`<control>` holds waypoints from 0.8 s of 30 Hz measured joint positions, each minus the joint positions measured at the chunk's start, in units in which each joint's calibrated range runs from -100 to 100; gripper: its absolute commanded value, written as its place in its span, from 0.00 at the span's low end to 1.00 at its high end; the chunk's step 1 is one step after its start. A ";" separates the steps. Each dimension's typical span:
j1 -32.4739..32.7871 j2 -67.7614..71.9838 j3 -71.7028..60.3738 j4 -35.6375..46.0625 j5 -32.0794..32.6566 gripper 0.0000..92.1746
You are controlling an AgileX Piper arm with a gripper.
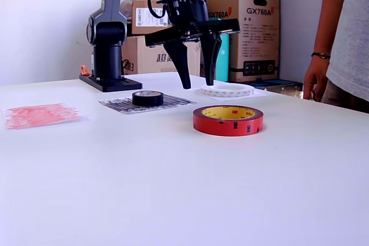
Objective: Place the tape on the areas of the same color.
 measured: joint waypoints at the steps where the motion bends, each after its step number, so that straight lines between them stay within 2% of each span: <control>1: 0.00 0.69 -0.73 0.00 0.30 0.47; 24: 0.00 6.70 -3.14 0.00 0.61 0.47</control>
